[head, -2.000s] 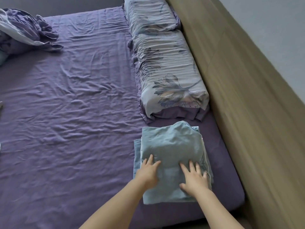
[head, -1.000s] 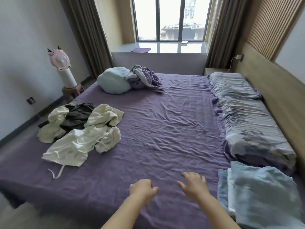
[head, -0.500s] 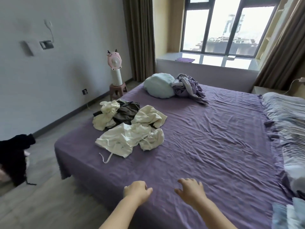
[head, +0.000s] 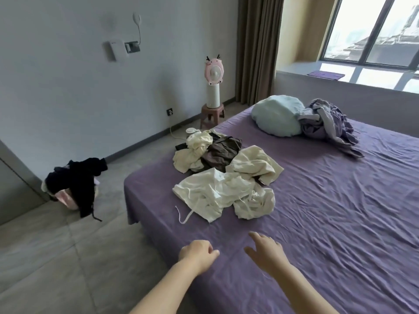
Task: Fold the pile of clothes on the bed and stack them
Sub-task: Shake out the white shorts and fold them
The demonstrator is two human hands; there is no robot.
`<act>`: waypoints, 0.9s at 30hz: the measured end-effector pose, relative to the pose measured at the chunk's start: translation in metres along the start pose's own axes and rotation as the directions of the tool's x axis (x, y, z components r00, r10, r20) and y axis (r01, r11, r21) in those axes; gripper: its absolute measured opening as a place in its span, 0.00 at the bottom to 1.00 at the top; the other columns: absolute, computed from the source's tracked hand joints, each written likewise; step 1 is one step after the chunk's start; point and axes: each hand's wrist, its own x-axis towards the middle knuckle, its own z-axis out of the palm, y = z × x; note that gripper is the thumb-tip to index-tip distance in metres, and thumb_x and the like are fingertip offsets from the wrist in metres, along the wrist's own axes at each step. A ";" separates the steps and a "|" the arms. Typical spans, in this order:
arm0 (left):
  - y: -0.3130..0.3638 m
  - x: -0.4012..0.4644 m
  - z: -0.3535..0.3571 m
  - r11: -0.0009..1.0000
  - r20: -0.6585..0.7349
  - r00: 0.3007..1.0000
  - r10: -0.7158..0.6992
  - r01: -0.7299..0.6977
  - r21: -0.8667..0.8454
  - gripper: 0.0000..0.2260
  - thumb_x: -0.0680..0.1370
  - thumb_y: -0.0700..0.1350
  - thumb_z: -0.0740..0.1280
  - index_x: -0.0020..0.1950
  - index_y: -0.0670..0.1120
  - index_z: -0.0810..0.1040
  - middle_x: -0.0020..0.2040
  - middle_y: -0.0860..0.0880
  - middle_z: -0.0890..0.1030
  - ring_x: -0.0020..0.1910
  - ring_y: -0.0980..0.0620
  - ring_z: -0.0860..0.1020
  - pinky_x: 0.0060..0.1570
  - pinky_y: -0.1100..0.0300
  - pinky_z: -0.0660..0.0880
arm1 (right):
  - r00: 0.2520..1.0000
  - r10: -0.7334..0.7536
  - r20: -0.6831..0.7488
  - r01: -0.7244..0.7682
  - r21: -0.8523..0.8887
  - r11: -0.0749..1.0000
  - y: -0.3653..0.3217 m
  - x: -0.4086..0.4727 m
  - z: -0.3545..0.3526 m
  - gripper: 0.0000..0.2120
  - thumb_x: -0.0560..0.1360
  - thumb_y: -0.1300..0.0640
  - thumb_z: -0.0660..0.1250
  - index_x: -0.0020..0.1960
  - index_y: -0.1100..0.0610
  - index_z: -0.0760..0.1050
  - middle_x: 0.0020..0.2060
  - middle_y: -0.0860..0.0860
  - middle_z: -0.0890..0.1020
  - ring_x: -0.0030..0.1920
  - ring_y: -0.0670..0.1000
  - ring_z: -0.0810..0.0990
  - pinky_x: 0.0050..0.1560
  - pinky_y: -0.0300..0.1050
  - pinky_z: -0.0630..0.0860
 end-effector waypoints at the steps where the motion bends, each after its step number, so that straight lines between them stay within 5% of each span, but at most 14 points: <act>1: 0.000 0.009 -0.003 1.000 -0.003 1.000 -0.006 0.006 -0.011 0.17 0.78 0.60 0.59 0.59 0.52 0.77 0.60 0.52 0.79 0.59 0.50 0.77 0.57 0.58 0.70 | 1.000 -0.013 0.001 0.013 -0.001 1.000 0.000 0.011 -0.001 0.27 0.79 0.44 0.57 0.76 0.49 0.56 0.70 0.48 0.69 0.70 0.52 0.67 0.67 0.49 0.63; 17: -0.055 0.215 -0.067 0.999 0.142 0.989 -0.046 0.044 0.012 0.16 0.80 0.57 0.58 0.58 0.50 0.78 0.61 0.50 0.79 0.60 0.48 0.76 0.56 0.58 0.71 | 0.975 0.071 0.211 -0.083 0.046 0.995 -0.034 0.180 0.011 0.28 0.79 0.48 0.57 0.76 0.50 0.52 0.66 0.49 0.69 0.63 0.53 0.74 0.55 0.45 0.73; 23: -0.106 0.322 -0.112 0.995 0.177 0.981 -0.085 0.093 -0.034 0.12 0.79 0.56 0.58 0.46 0.52 0.77 0.52 0.50 0.81 0.53 0.47 0.78 0.46 0.59 0.70 | 0.957 0.064 0.283 -0.075 0.029 0.997 -0.094 0.268 0.014 0.27 0.78 0.51 0.57 0.76 0.50 0.55 0.65 0.50 0.70 0.61 0.55 0.75 0.55 0.45 0.73; 27: -0.138 0.387 -0.129 0.994 0.167 0.982 -0.089 0.098 -0.043 0.12 0.80 0.54 0.58 0.47 0.49 0.77 0.50 0.50 0.80 0.48 0.48 0.77 0.42 0.58 0.69 | 0.944 0.084 0.318 -0.099 0.032 0.995 -0.119 0.318 0.018 0.27 0.79 0.50 0.57 0.76 0.50 0.55 0.67 0.50 0.69 0.63 0.55 0.74 0.55 0.46 0.71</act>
